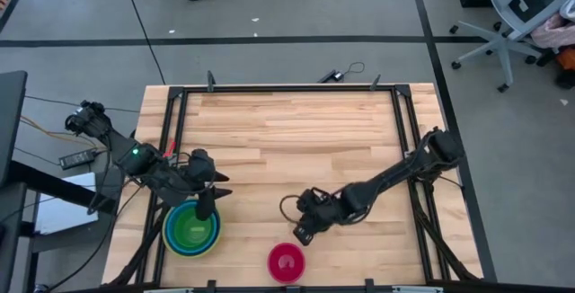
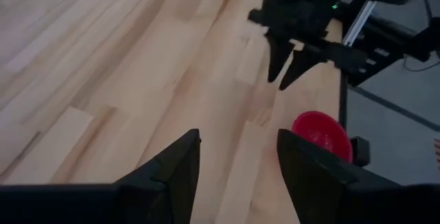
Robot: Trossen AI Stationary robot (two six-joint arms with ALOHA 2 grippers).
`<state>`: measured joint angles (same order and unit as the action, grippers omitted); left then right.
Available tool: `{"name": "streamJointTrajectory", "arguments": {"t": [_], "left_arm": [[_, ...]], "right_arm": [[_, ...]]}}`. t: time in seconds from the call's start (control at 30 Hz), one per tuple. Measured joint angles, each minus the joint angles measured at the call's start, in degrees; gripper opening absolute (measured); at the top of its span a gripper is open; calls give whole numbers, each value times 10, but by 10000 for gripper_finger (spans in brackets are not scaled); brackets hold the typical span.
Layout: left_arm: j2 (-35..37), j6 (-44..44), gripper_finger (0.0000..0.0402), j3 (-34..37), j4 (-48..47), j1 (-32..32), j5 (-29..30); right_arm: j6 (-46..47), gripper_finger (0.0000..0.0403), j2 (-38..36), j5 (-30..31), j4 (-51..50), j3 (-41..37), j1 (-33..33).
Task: Nest bowls inside each other
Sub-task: Stack the pink bowl on top of the light green bowl
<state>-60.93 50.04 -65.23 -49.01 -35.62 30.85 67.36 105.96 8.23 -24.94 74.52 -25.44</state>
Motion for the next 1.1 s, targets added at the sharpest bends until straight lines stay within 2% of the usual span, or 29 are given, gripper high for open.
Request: {"name": "streamJointTrajectory", "arguments": {"t": [0.2, 0.4, 0.7, 0.97, 1.1], "left_arm": [[-47, 0, 194, 0, 5, 2, 0], [-102, 3, 194, 0, 42, 2, 0], [-152, 11, 194, 0, 85, -5, 0], [-214, 67, 194, 0, 89, -49, -5], [-232, 79, 194, 0, 111, -53, -16]], "right_arm": [[83, 116, 8, 25, -57, 14, -49], [106, 116, 8, 26, -84, 14, -76], [10, 116, 8, 3, -5, 14, -83], [-14, 126, 8, 84, 1, 14, -56], [-23, 147, 16, 83, 40, 14, -60]]}}
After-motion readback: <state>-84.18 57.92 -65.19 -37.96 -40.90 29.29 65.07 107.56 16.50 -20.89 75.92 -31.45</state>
